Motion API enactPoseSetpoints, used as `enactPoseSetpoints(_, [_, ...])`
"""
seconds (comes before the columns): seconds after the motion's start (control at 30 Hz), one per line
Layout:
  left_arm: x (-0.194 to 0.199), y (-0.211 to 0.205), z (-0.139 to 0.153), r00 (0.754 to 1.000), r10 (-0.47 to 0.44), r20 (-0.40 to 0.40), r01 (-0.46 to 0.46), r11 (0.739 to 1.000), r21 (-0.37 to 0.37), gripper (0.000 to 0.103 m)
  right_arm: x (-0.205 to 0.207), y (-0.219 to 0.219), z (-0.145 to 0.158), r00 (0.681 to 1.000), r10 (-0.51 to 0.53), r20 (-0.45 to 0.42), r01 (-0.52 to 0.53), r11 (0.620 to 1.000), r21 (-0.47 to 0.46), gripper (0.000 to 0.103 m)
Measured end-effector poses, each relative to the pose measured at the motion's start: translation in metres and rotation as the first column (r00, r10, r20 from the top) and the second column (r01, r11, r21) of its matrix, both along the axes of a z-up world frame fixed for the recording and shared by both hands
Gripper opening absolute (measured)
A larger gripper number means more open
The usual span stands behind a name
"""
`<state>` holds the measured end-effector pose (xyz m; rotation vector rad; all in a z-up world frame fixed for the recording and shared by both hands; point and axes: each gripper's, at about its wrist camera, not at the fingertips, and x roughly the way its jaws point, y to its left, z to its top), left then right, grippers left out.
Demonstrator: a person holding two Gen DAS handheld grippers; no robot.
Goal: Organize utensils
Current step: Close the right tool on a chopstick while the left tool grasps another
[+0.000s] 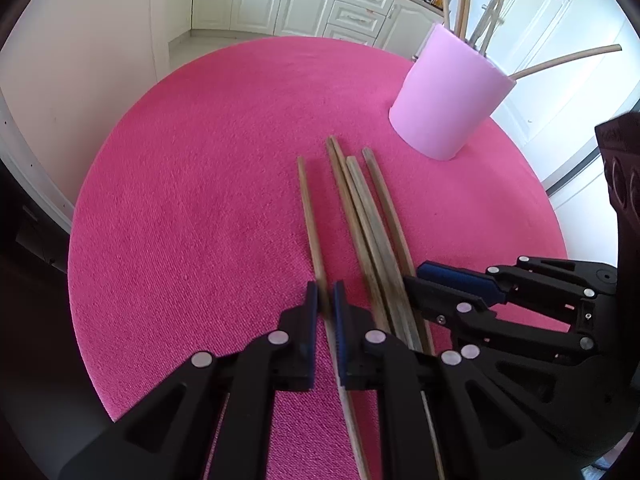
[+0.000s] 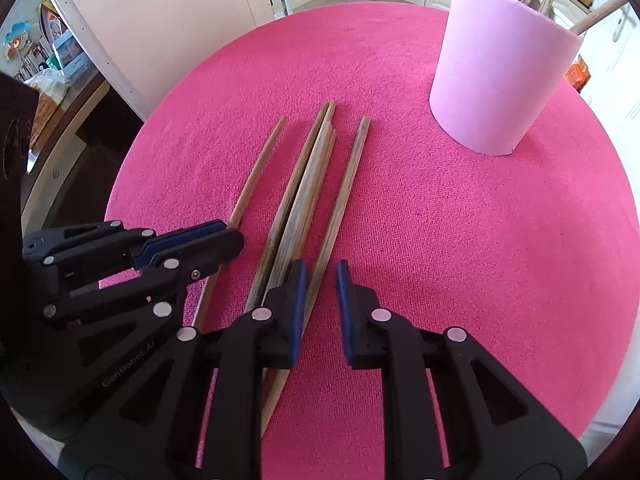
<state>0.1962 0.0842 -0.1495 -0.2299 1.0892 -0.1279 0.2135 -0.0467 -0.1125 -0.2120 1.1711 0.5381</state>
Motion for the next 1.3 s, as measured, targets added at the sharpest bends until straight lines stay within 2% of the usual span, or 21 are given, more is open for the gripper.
enactPoseSetpoints(0.1, [0.0, -0.001, 0.0, 1.0, 0.006, -0.001, -0.006, 1.0, 0.001, 0.008, 0.001, 0.0, 0.0, 1.0, 0.013, 0.015, -0.013, 1.0, 0.002, 0.011])
enactPoseSetpoints(0.23, [0.0, 0.0, 0.0, 1.0, 0.023, -0.01, -0.023, 1.0, -0.002, 0.008, 0.005, -0.018, -0.002, 1.0, -0.011, -0.007, 0.012, 0.998, 0.06, 0.006])
enactPoseSetpoints(0.57, [-0.002, -0.003, 0.002, 0.999, 0.046, 0.001, -0.046, 0.999, 0.011, 0.006, -0.001, -0.05, 0.004, 0.999, -0.04, 0.014, 0.038, 0.989, 0.142, 0.006])
enactPoseSetpoints(0.8, [-0.008, -0.013, 0.017, 0.998, 0.041, 0.053, -0.043, 0.999, 0.03, 0.006, -0.009, -0.077, 0.016, 0.998, -0.051, 0.04, 0.041, 0.977, 0.21, 0.006])
enactPoseSetpoints(1.1, [-0.015, -0.036, 0.049, 0.983, 0.032, 0.182, -0.049, 0.995, 0.089, 0.005, -0.016, -0.099, 0.035, 0.993, -0.072, 0.094, 0.039, 0.948, 0.316, 0.006])
enactPoseSetpoints(1.17, [-0.018, -0.042, 0.061, 0.972, 0.025, 0.234, -0.051, 0.993, 0.106, 0.005, -0.019, -0.103, 0.042, 0.988, -0.086, 0.128, 0.037, 0.939, 0.342, 0.006])
enactPoseSetpoints(1.3, [-0.023, -0.056, 0.087, 0.933, -0.002, 0.359, -0.043, 0.992, 0.118, 0.005, -0.026, -0.117, 0.065, 0.968, -0.126, 0.218, 0.024, 0.907, 0.42, 0.006])
